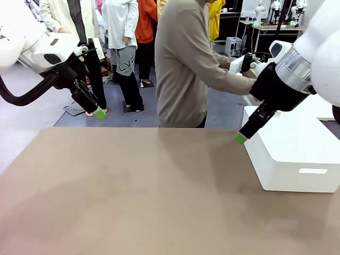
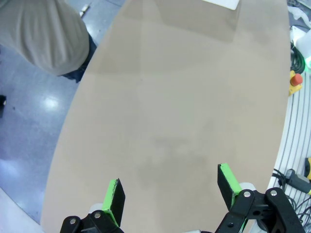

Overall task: Pack the shoes into the box.
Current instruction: Press down on the lid of the Shoes Box.

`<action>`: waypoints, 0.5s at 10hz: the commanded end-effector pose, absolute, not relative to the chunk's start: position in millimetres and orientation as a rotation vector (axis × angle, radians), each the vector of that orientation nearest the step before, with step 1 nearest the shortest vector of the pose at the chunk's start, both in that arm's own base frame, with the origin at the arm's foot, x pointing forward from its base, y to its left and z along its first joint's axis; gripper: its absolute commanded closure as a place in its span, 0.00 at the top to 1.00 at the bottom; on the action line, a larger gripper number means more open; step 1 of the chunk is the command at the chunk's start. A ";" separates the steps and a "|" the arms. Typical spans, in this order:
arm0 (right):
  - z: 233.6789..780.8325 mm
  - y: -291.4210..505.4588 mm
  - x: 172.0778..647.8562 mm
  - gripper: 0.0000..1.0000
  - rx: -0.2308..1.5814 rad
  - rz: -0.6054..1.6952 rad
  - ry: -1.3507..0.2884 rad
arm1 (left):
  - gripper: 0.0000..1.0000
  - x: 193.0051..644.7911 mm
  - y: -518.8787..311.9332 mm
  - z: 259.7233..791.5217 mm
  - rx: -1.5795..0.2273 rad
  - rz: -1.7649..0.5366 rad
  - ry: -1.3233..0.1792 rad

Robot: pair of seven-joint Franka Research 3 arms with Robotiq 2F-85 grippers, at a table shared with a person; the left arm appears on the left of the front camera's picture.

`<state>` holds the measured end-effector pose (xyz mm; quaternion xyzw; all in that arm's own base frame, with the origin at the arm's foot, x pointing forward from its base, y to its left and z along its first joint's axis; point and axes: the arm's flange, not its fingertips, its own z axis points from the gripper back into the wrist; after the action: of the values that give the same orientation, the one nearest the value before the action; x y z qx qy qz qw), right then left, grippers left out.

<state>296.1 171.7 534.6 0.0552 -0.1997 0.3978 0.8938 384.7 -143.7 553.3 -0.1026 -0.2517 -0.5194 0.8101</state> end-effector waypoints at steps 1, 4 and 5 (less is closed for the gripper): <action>535.0 172.0 295.5 1.00 0.114 0.819 -0.414 | 1.00 384.0 -141.7 555.4 -0.216 -1.106 -0.527; 535.0 172.0 295.5 1.00 0.114 0.819 -0.414 | 1.00 384.0 -141.7 555.4 -0.216 -1.106 -0.527; 535.0 172.0 295.5 1.00 0.114 0.819 -0.414 | 1.00 384.0 -141.7 555.4 -0.216 -1.106 -0.527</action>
<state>296.1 171.7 534.6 0.0552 -0.1997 0.3978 0.8938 384.7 -143.7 553.3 -0.1026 -0.2517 -0.5194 0.8101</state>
